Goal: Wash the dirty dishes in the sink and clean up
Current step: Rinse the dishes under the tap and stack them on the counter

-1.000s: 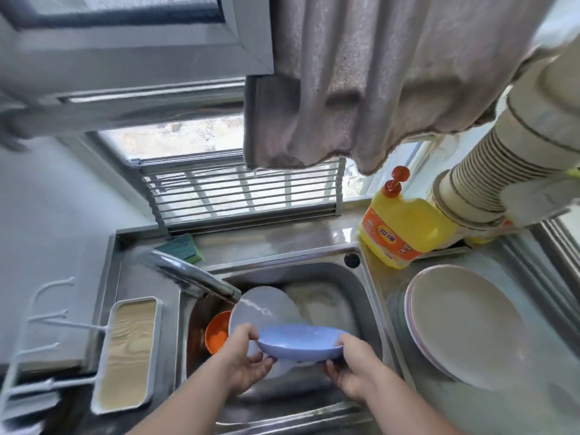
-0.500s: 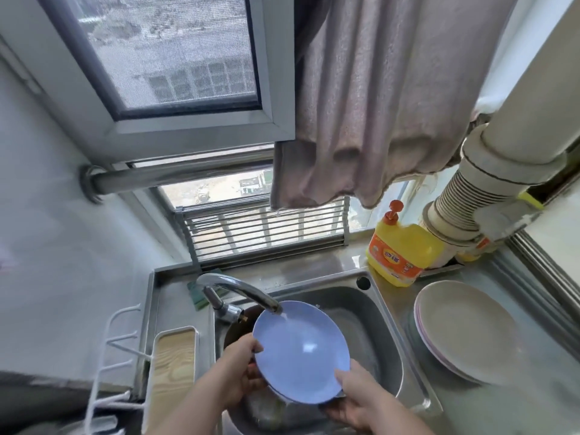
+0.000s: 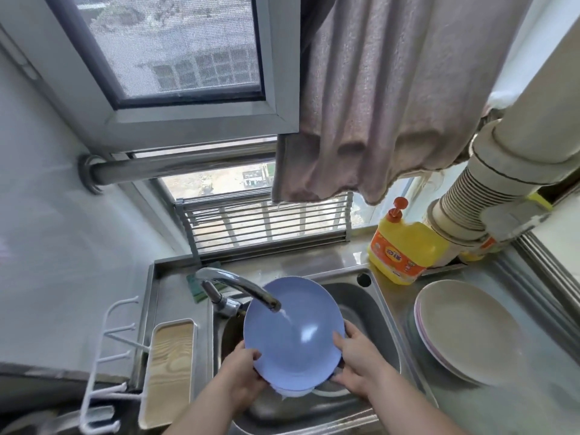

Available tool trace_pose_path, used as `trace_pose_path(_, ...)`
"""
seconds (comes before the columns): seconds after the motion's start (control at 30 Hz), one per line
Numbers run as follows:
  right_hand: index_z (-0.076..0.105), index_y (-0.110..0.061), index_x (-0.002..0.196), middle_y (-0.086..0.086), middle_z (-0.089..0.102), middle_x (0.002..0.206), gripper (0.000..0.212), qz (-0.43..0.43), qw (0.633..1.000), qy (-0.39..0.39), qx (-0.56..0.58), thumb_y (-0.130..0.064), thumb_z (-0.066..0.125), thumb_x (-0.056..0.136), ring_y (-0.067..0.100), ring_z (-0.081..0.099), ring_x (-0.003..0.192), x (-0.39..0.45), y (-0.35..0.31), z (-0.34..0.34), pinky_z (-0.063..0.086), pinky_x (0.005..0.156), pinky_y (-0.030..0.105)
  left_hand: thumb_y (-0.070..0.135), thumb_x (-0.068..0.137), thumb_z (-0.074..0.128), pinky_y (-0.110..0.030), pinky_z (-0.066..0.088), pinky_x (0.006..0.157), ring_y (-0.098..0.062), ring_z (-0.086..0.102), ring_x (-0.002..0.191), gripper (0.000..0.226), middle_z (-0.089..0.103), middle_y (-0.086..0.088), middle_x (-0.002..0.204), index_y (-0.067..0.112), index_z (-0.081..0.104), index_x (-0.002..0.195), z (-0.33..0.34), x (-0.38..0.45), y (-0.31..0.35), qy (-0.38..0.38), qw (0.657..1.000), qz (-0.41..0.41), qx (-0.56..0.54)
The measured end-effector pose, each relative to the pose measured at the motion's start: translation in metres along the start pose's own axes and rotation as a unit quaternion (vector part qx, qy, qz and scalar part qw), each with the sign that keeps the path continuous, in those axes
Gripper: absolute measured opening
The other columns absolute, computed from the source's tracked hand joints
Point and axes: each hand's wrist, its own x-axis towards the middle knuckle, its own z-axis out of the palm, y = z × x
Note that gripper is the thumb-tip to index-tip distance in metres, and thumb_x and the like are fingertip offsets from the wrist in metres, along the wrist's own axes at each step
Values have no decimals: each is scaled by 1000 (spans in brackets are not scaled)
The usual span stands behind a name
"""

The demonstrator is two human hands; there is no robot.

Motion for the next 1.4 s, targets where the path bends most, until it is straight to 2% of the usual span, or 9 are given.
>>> trace_pose_path(0.17, 64, -31, 126, 5, 71, 123, 27, -41, 998, 2, -48, -15, 62, 104, 36, 67, 111, -11, -21, -19, 57, 93, 62, 14, 107, 55, -48, 63, 79, -38, 72, 103, 24, 77, -11, 109, 15, 65, 129, 28, 6, -18, -8, 997, -49, -58)
trace_pose_path(0.3, 64, -31, 128, 8, 72, 122, 29, -37, 997, 8, -69, -18, 65, 102, 40, 66, 110, -7, -28, -40, 60, 87, 60, 5, 107, 50, -51, 64, 69, -43, 72, 105, 26, 75, -19, 116, 8, 68, 126, 37, 3, -29, -22, 996, -86, -31)
trace_pose_path(0.43, 63, -18, 126, 17, 71, 118, 21, 11, 999, 19, -36, -21, 59, 105, 40, 66, 100, 3, -20, -57, 59, 74, 48, -8, 97, 46, -37, 61, 61, -36, 72, 89, 38, 73, -21, 113, 6, 67, 126, 26, 3, -27, -31, 993, -98, 62)
trace_pose_path(0.6, 64, -7, 125, 18, 69, 96, 25, 78, 996, 13, -44, -18, 56, 104, 34, 62, 74, 15, 10, -64, 53, 65, 39, -10, 88, 48, -31, 51, 56, -23, 66, 59, 69, 68, -17, 124, 39, 63, 134, 6, -7, 1, -59, 989, -52, 127)
trace_pose_path(0.8, 57, -50, 122, 9, 77, 100, 32, 3, 986, -1, -165, -24, 46, 107, 26, 63, 67, 20, 36, -36, 49, 64, 34, 0, 88, 44, -24, 41, 46, -17, 47, 51, 63, 62, -13, 95, 48, 73, 117, 0, -29, 37, -47, 988, 22, 148)
trace_pose_path(1.03, 67, -21, 118, 10, 64, 114, 33, -74, 959, -43, -269, -9, 37, 111, 16, 56, 74, 10, 29, -33, 39, 56, 22, 16, 82, 62, -25, 53, 41, -23, 60, 48, 35, 63, -17, 75, -1, 60, 113, -35, -14, 40, 1, 997, -73, 17)
trace_pose_path(1.1, 68, -22, 114, 3, 65, 115, 23, -115, 949, -60, -287, -9, 51, 107, 2, 61, 78, 5, 19, -35, 47, 66, 15, 16, 82, 62, -25, 54, 40, -27, 63, 46, 29, 62, -20, 75, 0, 61, 106, -34, -6, 34, -16, 994, -101, -42)
trace_pose_path(1.17, 71, -24, 107, 1, 69, 111, 8, -148, 935, -70, -314, -23, 64, 103, 7, 65, 94, 2, 10, -39, 50, 87, 27, 15, 87, 59, -28, 55, 39, -29, 66, 50, 29, 66, -20, 77, 0, 66, 110, -25, -1, 22, -40, 986, -128, -103)
trace_pose_path(1.4, 71, -11, 107, 2, 69, 87, 10, -178, 949, -49, -255, -9, 61, 104, 9, 62, 78, 3, -14, -48, 51, 72, 20, 78, 96, 42, -34, 55, 67, -26, 62, 78, 56, 62, -15, 103, 32, 66, 115, 13, 18, -22, -34, 981, -164, -98)
